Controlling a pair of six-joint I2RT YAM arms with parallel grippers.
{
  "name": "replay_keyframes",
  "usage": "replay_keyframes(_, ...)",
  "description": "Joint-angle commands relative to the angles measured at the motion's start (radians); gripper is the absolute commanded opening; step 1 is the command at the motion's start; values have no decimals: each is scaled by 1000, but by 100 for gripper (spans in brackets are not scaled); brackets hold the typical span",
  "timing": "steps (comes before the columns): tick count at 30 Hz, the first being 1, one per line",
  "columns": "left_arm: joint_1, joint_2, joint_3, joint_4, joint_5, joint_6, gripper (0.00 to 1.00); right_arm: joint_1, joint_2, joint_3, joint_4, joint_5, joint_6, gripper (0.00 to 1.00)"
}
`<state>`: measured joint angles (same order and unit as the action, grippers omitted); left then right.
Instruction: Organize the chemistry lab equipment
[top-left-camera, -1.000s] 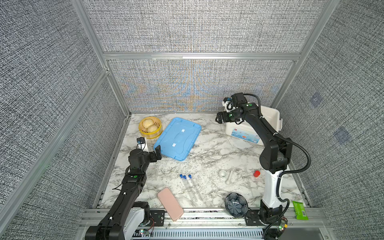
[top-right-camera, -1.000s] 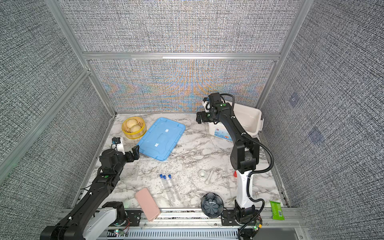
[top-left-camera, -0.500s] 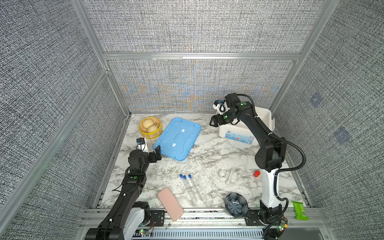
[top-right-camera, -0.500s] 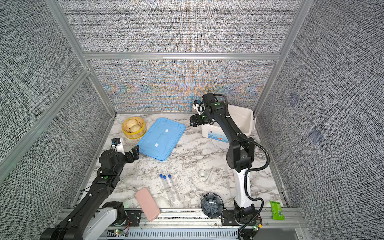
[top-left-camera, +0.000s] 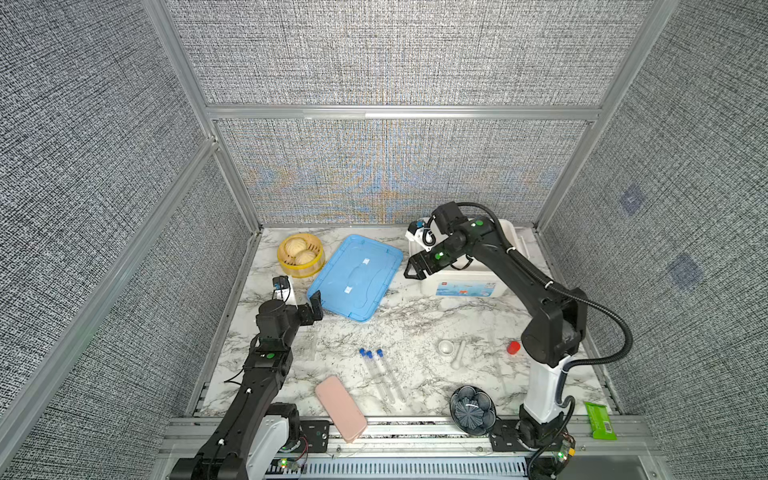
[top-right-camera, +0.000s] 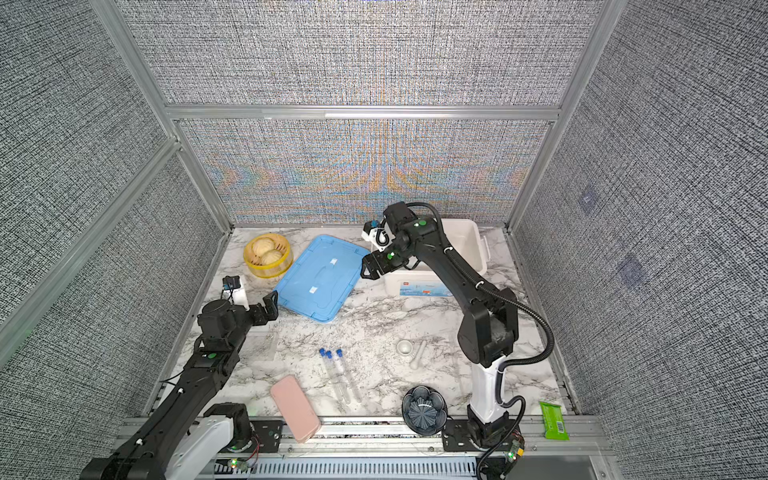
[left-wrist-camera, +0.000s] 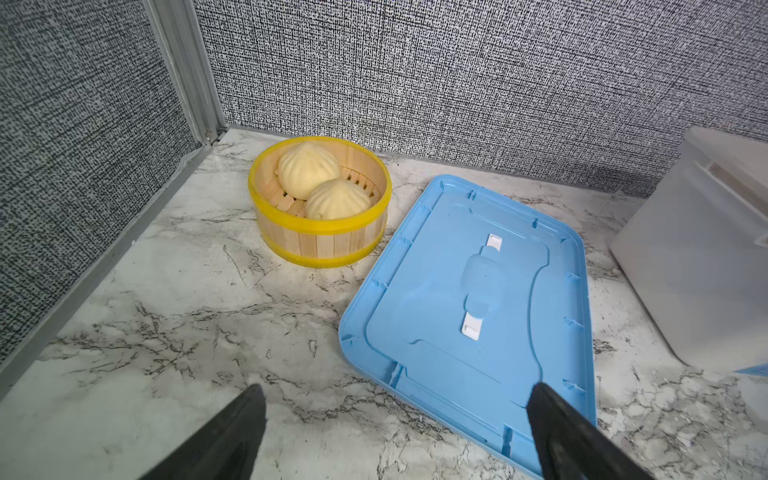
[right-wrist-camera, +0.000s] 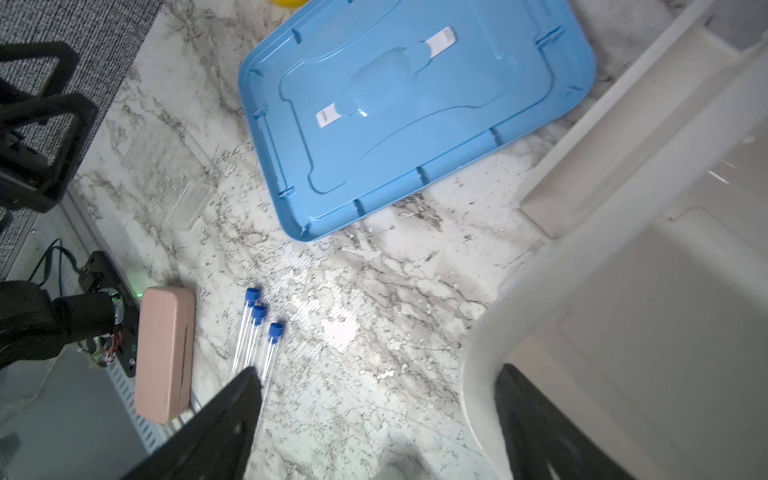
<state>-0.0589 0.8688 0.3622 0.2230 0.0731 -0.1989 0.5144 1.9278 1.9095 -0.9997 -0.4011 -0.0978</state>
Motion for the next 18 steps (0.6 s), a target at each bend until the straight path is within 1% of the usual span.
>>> replay_keyframes(1,1,-6,-2,9,-9,-2,99,49,-22,-16,-36,-48,21,87)
replay_keyframes(4,0,-10,-4,7,-9,-3,99,95,-28,-20,-48,-55,28,87)
replay_keyframes(7,0,-13,-6,8,-12,-3,99,126,-18,16,-90,-52,27,87)
replay_keyframes(11,1,-12,-5,7,-12,-3,99,140,-43,61,-141,24,17,89)
replay_keyframes(13,1,-12,-5,7,-12,-2,99,140,-82,56,-148,105,17,97)
replay_keyframes(14,1,-13,-5,7,-12,-2,99,140,-107,49,-144,143,21,99)
replay_keyframes(18,0,-14,-6,7,-15,-3,99,139,-247,-36,-91,387,112,99)
